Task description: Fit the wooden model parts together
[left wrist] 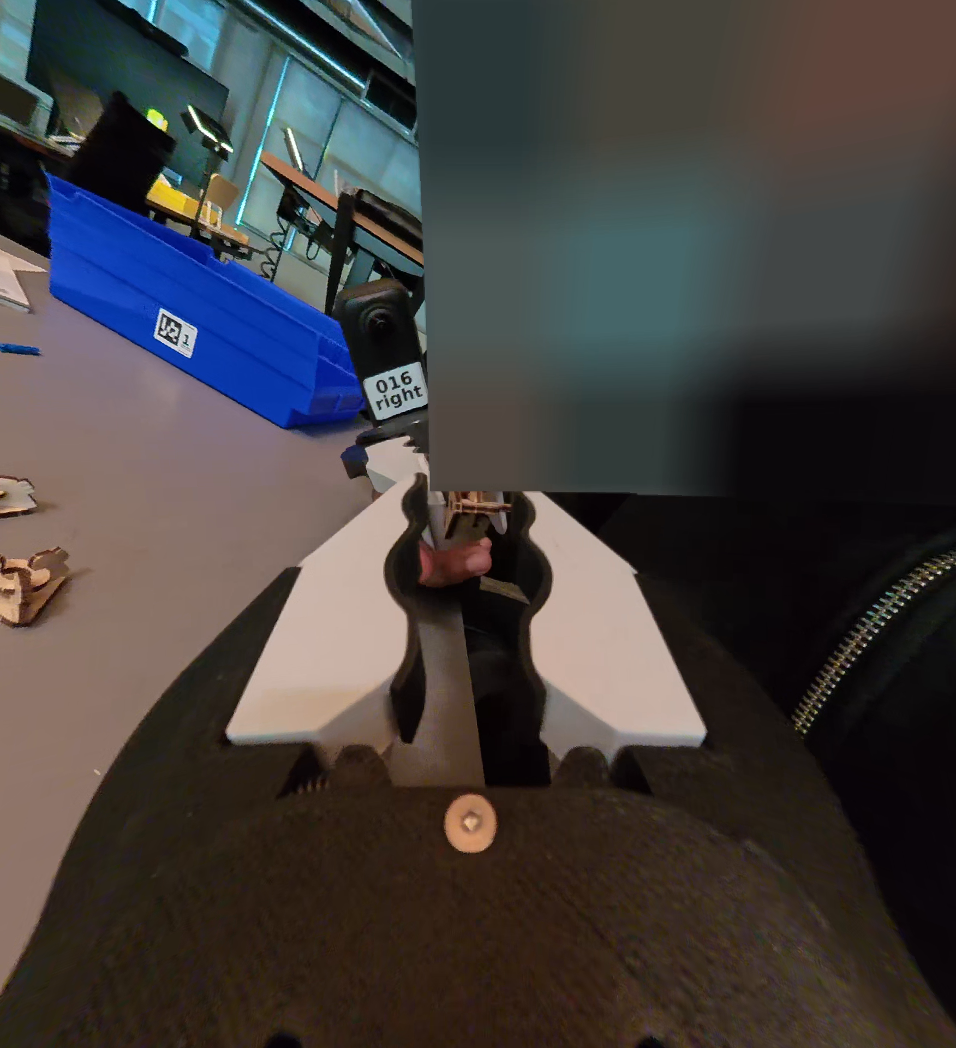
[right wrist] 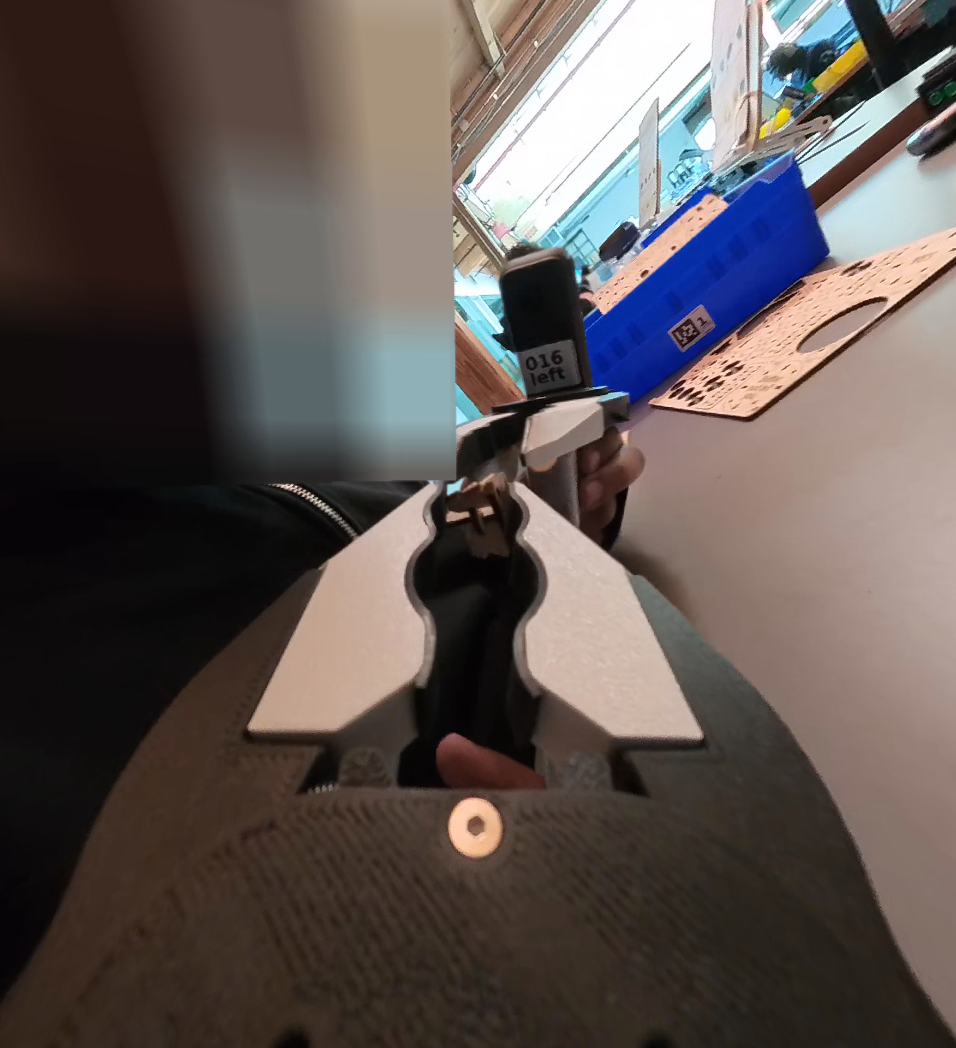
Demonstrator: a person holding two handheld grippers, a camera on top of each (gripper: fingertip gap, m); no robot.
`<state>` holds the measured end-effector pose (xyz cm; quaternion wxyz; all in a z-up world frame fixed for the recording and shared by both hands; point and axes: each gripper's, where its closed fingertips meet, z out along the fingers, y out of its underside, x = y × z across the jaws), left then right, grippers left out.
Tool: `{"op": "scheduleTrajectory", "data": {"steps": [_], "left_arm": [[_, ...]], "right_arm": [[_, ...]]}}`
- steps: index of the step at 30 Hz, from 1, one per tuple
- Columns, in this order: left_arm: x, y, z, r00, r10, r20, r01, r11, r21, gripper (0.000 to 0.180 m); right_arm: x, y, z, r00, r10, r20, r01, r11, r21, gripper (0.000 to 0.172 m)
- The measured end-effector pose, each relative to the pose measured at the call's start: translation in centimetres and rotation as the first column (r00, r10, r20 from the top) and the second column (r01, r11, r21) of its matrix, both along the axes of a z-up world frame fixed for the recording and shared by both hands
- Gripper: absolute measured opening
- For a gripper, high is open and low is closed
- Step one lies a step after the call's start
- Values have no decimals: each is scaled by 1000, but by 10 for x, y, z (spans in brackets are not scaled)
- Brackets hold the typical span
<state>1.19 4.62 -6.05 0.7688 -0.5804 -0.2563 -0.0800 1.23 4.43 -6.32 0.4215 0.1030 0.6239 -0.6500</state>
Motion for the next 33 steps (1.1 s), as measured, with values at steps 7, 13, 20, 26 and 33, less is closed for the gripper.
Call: {"op": "scheduleTrajectory", "data": {"steps": [7, 13, 20, 26, 33], "left_arm": [[-4, 5, -12, 999, 34, 9, -33, 995, -96, 15], [-4, 4, -10, 1000, 19, 19, -17, 997, -71, 15], [-5, 0, -5, 1000, 24, 18, -24, 999, -29, 15], [-1, -2, 2, 1000, 9, -5, -9, 1000, 13, 15], [0, -5, 8, 999, 33, -28, -32, 999, 43, 16]], "right_arm": [[-7, 1, -4, 989, -72, -125, 80, 995, 59, 18], [-7, 0, -4, 977, -96, -191, 112, 991, 72, 16], [-7, 0, -1, 992, -92, -88, 93, 996, 11, 25], [-4, -1, 6, 997, -74, -13, 73, 996, -43, 26], [-4, -4, 17, 973, -16, 232, 55, 985, -162, 26]]}}
